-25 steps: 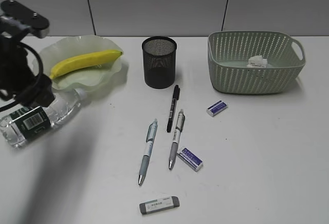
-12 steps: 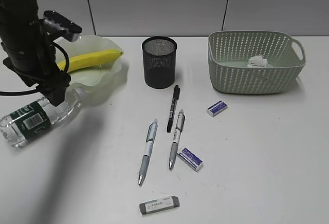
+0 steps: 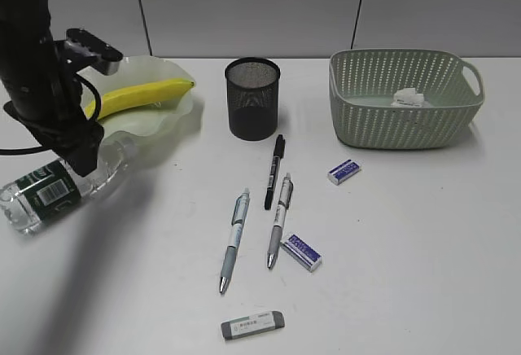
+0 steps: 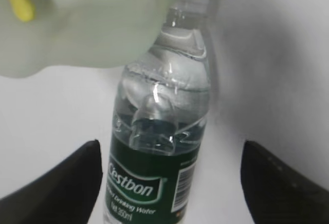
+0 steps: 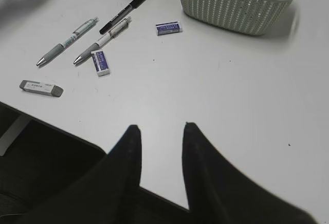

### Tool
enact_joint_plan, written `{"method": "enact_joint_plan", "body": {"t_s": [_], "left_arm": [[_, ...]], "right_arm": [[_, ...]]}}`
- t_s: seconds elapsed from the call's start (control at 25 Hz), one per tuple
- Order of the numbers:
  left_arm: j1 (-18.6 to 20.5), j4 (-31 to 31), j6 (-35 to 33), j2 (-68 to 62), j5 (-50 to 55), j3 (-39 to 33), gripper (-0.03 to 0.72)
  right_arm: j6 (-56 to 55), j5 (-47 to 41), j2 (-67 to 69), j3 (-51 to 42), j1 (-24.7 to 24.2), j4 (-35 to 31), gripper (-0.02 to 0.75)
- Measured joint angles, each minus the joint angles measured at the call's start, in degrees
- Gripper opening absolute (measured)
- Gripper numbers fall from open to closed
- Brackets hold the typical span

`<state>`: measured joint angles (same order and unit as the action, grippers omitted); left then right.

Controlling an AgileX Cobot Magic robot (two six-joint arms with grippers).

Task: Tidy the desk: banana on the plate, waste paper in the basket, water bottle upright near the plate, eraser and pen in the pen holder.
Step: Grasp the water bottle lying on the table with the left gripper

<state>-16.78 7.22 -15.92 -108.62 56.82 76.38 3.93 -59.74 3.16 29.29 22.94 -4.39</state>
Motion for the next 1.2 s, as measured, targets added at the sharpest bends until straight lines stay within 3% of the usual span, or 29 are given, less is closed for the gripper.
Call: {"method": "enact_joint_plan", "body": {"t_s": [0.52, 0.8, 1.2], "left_arm": [[0.3, -1.2, -2.2, -5.8, -4.3, 0.1, 0.631], [0.3, -2.8, -2.2, -6.8, -6.0, 0.1, 0.593], [-1.3, -2.8, -2.2, -7.9, -4.7, 0.0, 0.583]], "right_arm": [[-0.2, 0.0, 0.0, 0.0, 0.0, 0.2, 0.237], [-0.3, 0.0, 0.0, 0.0, 0.0, 0.2, 0.237], [-2.1, 0.2, 0.0, 0.0, 0.0, 1.7, 0.237]]}}
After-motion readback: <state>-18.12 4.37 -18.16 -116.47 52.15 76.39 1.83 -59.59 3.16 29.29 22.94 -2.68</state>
